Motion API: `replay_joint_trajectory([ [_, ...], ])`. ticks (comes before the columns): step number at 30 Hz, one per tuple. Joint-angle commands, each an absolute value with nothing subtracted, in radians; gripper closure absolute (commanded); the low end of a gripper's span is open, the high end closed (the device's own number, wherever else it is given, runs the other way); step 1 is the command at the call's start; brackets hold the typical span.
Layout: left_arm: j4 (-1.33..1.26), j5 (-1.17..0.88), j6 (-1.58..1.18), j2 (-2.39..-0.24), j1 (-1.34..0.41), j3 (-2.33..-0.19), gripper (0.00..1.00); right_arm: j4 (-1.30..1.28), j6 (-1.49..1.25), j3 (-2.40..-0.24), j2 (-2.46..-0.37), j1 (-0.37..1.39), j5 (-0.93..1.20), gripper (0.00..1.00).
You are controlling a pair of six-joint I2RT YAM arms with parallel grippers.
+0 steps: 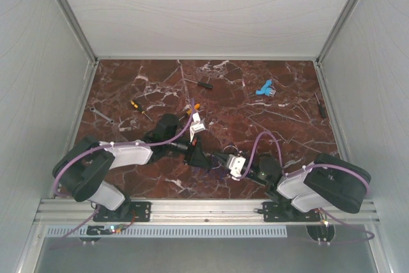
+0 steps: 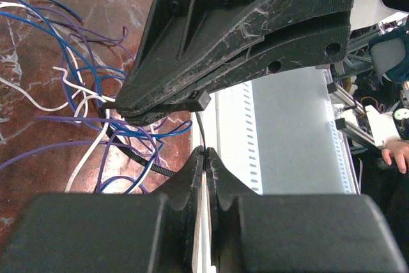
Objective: Zip-tie the wires
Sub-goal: Tie the cable at the center of the board.
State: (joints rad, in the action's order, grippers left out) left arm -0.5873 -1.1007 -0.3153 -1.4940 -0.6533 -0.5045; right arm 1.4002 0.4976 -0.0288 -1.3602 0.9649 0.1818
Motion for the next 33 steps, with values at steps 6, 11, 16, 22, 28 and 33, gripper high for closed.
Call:
replay_joint_trajectory([
  [6, -0.63, -1.135, -0.304, -1.483, -0.658, -0.518, 1.0, 1.441, 0.523, -0.053, -1.363, 0.974, 0.124, 1.0],
  [11, -0.626, -1.126, -0.304, -1.492, -0.658, -0.521, 1.0, 1.444, 0.518, -0.046, -1.334, 0.975, 0.108, 1.0],
  [16, -0.618, -1.123, -0.299, -1.493, -0.658, -0.522, 1.0, 1.438, 0.522, -0.042, -1.318, 0.975, 0.125, 1.0],
  [22, -0.618, -1.129, -0.297, -1.486, -0.658, -0.522, 1.0, 1.412, 0.539, -0.051, -1.34, 0.988, 0.132, 1.0],
  [28, -0.618, -1.129, -0.3, -1.487, -0.658, -0.522, 1.0, 1.413, 0.544, -0.052, -1.35, 0.989, 0.13, 1.0],
  [33, -0.618, -1.111, -0.297, -1.48, -0.658, -0.519, 1.0, 1.422, 0.548, -0.042, -1.332, 0.994, 0.143, 1.0],
])
